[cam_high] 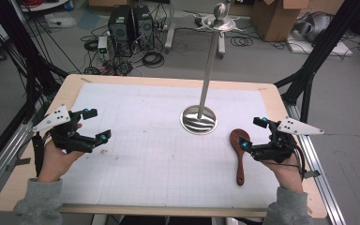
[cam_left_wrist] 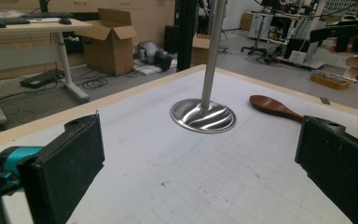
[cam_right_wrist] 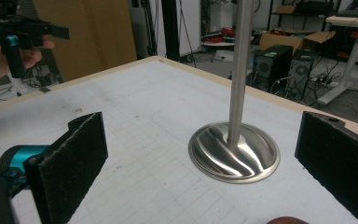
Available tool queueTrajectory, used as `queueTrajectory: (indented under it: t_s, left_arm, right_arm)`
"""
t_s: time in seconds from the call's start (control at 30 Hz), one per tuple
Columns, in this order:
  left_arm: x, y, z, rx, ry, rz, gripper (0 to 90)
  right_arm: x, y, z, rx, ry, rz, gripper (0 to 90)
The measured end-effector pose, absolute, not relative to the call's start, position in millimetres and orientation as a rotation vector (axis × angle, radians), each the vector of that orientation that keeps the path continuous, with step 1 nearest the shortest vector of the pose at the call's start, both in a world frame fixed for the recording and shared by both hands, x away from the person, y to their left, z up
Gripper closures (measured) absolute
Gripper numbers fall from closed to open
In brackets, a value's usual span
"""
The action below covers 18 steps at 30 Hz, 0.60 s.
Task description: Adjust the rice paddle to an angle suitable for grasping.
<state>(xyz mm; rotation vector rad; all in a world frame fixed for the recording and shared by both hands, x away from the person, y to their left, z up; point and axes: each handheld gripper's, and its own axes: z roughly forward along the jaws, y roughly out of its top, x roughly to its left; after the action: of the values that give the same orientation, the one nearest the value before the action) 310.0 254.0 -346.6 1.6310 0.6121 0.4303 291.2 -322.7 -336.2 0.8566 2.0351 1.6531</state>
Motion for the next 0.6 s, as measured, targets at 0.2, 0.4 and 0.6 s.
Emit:
queueTrajectory:
  t_s: [0.2, 0.4, 0.6]
  left_arm:
    - [310.6, 251.1, -348.2, 1.641, 0.614, 0.424, 1.7]
    - [311.2, 248.6, -349.4, 1.654, 0.613, 0.416, 1.7]
    - [309.9, 247.7, -349.7, 1.658, 0.612, 0.414, 1.7]
  right_arm:
    - [290.5, -326.7, -338.4, 0.833, 2.063, 1.618, 7.6]
    - [291.1, -328.2, -343.1, 0.813, 2.096, 1.618, 20.9]
    - [291.8, -327.2, -347.6, 0.821, 2.135, 1.593, 33.6]
